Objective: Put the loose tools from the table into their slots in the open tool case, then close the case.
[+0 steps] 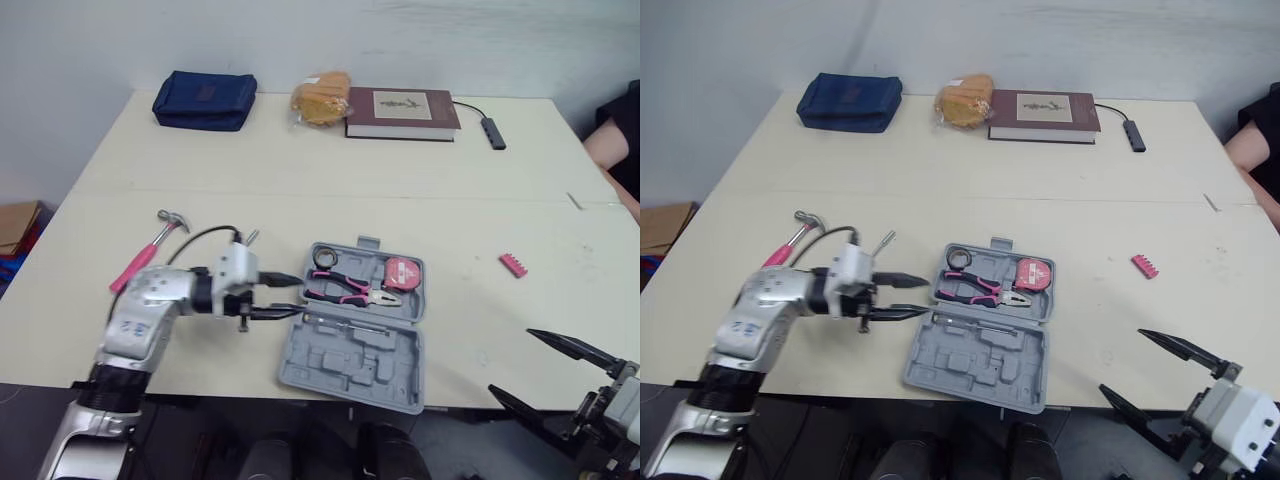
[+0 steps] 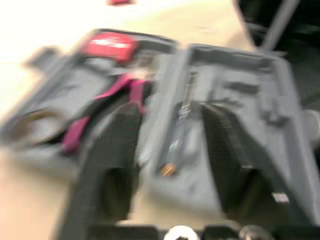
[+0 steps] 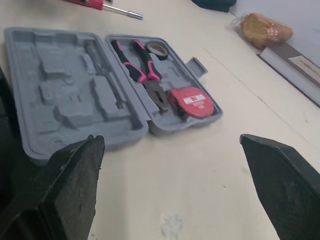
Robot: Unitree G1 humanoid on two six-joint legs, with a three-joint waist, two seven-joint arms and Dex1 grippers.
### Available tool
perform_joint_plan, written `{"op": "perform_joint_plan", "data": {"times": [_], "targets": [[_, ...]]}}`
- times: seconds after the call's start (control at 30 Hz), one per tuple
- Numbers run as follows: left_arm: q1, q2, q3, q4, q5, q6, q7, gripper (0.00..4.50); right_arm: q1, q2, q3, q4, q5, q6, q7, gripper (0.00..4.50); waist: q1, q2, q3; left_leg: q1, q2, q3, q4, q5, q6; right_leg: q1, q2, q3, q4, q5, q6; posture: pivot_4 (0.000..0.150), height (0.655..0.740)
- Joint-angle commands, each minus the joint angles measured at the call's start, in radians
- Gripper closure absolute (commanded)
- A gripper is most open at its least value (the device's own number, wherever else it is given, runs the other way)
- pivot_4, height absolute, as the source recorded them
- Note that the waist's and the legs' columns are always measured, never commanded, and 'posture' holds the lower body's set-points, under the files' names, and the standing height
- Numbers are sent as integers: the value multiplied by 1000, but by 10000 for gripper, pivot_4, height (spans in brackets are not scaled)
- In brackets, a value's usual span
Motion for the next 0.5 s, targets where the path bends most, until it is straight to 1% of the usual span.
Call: {"op": "perform_joint_plan", "data": {"times": [0.03, 0.07, 0.1, 0.2, 0.3, 0.37, 0.43, 0.5], "targets": [[97, 66, 207, 80, -23, -78, 58, 8057, 2, 16, -75, 83, 9, -95, 24, 0, 2, 0, 1, 0, 0, 0, 0, 0, 0, 0, 0, 0, 0, 0, 0, 1500, 7400], [135, 93, 294, 135, -25, -110, 86, 3192, 0, 22, -94, 117, 5, -117, 24, 0, 1, 0, 2, 0, 0, 0, 0, 0, 0, 0, 0, 0, 0, 0, 0, 1500, 7400], [169, 120, 363, 186, -22, -130, 117, 325, -3, 27, -111, 147, 0, -139, 20, 0, -4, 0, 5, 0, 0, 0, -1, -1, 0, 0, 0, 0, 0, 0, 0, 1500, 7400], [225, 170, 504, 327, 4, -224, 209, 325, -12, 40, -156, 237, -2, -182, 1, 0, -6, -1, 8, 0, 2, 1, -2, -2, -2, -2, 2, 0, 0, -1, -1, 1500, 7400], [250, 197, 619, 420, -9, -226, 310, 325, -15, 48, -189, 348, -8, -231, -2, 0, 1, -2, 9, 0, 2, 3, -2, -5, 0, -2, 1, 0, 0, -1, -1, 1500, 7400], [274, 209, 666, 455, -12, -220, 352, 325, -13, 48, -199, 398, -8, -259, -1, 0, 4, -1, 9, 0, 1, 3, -2, -9, -4, -2, 0, 1, -1, 0, -1, 1500, 7400], [355, 256, 762, 563, -8, -226, 385, 325, -9, 52, -228, 475, -3, -280, -19, 0, -1, 0, 10, 0, 1, 3, -2, -10, -4, -2, 0, 1, -1, 0, -1, 1500, 7400], [414, 298, 819, 661, -7, -237, 409, 325, -8, 48, -245, 540, -4, -303, -27, 0, -10, -1, 10, 1, 1, 4, -4, -11, -5, -3, 0, 2, -2, -1, -1, 1500, 7400]]}}
